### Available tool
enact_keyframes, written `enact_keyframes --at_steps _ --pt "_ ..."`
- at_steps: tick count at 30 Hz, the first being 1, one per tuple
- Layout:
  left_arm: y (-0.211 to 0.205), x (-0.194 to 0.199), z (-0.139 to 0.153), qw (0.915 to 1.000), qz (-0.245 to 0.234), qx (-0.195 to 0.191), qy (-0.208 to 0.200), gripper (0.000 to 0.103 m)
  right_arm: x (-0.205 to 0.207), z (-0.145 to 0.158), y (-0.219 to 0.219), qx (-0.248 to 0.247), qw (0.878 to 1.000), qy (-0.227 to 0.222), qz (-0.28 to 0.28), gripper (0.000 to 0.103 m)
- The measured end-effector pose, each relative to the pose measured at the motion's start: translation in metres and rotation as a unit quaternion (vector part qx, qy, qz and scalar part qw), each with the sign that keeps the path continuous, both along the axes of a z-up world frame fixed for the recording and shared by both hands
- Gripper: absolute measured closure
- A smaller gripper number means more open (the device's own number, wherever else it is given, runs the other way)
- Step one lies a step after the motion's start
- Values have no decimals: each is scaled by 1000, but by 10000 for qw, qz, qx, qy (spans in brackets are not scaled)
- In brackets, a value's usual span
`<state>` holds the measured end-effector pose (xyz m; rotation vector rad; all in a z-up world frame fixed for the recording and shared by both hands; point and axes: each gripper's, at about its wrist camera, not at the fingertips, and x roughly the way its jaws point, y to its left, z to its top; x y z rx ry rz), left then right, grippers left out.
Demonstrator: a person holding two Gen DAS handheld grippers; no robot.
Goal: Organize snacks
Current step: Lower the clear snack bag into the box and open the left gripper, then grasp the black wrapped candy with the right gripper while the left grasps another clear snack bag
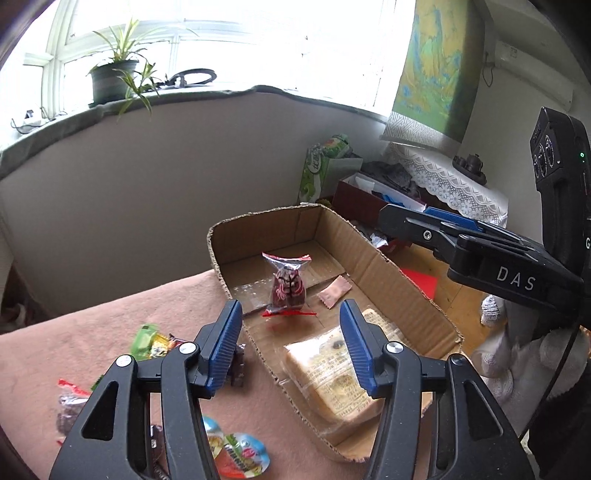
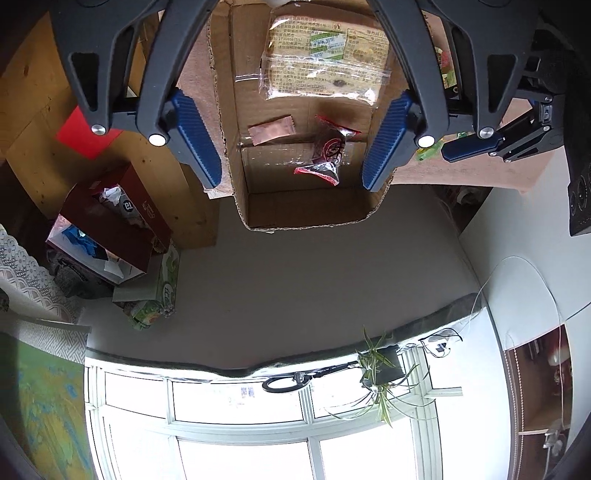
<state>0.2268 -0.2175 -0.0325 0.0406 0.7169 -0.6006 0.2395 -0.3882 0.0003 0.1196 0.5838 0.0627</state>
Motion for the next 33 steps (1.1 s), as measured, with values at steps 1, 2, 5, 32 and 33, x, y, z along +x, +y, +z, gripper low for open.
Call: enact_keyframes --at_steps 1,2,5,32,33 --pt "3 -3 3 10000 14 -9 -26 49 -3 3 2 -2 10000 -17 7 20" --pt "5 -5 5 10000 29 -14 -47 49 -7 5 4 -2 10000 -36 14 19" --pt "19 -15 14 9998 138 -15 -135 49 -20 14 11 -10 9999 -109 78 19" --pt "217 -64 -29 9813 1865 -230 411 49 -91 -45 177 284 9811 474 1855 19" --pt "221 -64 -33 9809 1883 -221 438 49 -88 -49 182 307 9795 543 1913 19"
